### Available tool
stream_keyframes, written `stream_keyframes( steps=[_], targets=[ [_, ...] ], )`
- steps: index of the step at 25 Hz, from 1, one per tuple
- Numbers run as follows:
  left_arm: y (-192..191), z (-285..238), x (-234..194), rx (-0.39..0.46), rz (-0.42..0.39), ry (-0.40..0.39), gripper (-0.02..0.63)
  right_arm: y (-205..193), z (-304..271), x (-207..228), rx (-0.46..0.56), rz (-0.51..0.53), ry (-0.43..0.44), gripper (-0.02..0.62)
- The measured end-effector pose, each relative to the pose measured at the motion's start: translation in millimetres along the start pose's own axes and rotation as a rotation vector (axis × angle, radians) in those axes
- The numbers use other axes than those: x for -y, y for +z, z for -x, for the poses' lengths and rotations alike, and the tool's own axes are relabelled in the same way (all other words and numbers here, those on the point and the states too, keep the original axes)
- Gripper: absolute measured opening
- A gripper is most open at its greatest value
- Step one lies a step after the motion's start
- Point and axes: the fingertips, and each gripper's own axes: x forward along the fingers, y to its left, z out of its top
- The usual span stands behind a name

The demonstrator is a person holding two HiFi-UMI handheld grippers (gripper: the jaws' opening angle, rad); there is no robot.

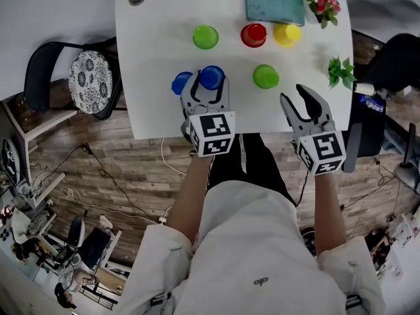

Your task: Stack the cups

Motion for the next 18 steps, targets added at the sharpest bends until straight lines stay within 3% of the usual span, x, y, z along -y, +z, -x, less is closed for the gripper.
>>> stream_keyframes(
  steps=[8, 18],
  targets=[
    [-11.2, -3.3, 0.5, -0.029, 0.040, 0.015, 0.239, 2.6, -4.9, 4.8, -0.003, 0.012, 0.025, 0.187],
    [-13.5, -4.6, 0.4, -0.041, 0.034, 0.038, 0.232, 1.6, -4.1, 7.1, -0.002, 0.009, 0.035, 0.187]
  ],
)
